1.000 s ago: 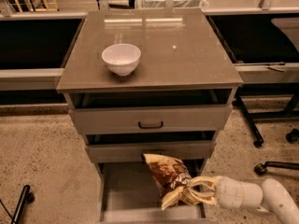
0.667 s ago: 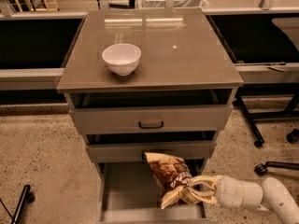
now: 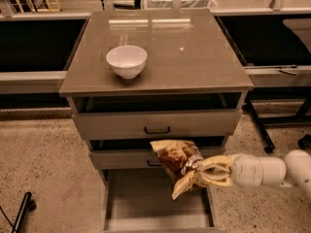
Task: Pick brown chip bag from bottom drawer and place on counter
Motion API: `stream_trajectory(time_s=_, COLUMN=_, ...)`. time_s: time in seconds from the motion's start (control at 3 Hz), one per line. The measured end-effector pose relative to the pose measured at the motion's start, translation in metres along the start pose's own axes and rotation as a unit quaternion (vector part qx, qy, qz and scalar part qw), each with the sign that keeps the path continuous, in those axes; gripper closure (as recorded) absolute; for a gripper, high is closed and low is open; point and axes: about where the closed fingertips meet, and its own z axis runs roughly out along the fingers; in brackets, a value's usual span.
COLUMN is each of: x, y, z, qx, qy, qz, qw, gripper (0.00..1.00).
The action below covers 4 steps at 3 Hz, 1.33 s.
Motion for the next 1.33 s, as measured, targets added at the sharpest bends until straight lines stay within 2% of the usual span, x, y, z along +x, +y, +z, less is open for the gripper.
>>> stream_trajectory(time_s=0.33, x=-0.037, y=-0.062, z=-0.012, qx=-0.035, qy=0.023, qz=-0.079, qw=0.996, gripper=1.0)
stream_trajectory(time_s=0.67, x=-0.08, y=-0.123, z=-0.027, qx=-0.063, qy=0.032, qz=-0.141, qw=0.9875, gripper=1.0)
stream_trajectory(time_s=1.0, x=-0.121, y=-0.173, z=-0.044, qx=-0.087, qy=0.048, qz=-0.19, qw=0.9767, gripper=1.0)
stream_trajectory(time_s=1.33, x=-0.162, y=-0.237, z=-0.051, qx=-0.104, qy=0.075, qz=-0.243, qw=0.9616, gripper=1.0)
